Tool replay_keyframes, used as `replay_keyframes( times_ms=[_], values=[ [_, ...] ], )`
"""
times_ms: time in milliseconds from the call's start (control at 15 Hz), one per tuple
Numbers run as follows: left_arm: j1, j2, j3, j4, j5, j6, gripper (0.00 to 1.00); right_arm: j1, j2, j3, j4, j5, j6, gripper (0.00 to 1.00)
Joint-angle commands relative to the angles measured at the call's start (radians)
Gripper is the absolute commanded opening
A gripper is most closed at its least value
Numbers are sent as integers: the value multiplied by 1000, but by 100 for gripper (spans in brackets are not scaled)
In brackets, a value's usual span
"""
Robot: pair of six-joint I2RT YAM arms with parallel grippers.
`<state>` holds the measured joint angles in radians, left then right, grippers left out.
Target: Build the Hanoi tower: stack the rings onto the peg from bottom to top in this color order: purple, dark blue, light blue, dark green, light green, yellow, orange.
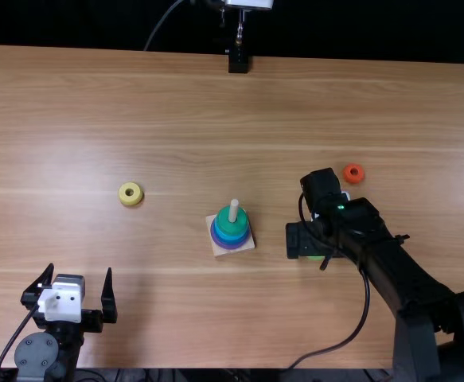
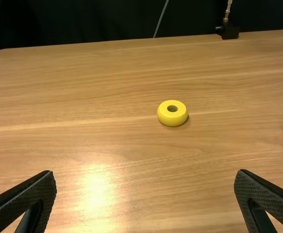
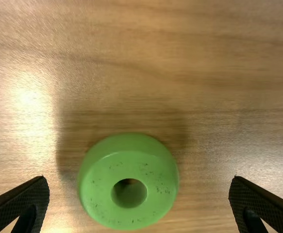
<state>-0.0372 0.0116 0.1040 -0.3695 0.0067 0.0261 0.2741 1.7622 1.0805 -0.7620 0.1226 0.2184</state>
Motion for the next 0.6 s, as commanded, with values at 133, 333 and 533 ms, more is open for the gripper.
replay_keyframes(
  times_ms=[133,333,533],
  values=[
    [7,-12,-104,-80,-1,13,100,17,33,24,19,-3,6,100],
    [7,-12,-104,-80,1,13,100,31,34,18,21,-5,8,100],
    [7,-12,-104,-80,1,13,100,34,34,13,21,-7,8,81]
  ],
)
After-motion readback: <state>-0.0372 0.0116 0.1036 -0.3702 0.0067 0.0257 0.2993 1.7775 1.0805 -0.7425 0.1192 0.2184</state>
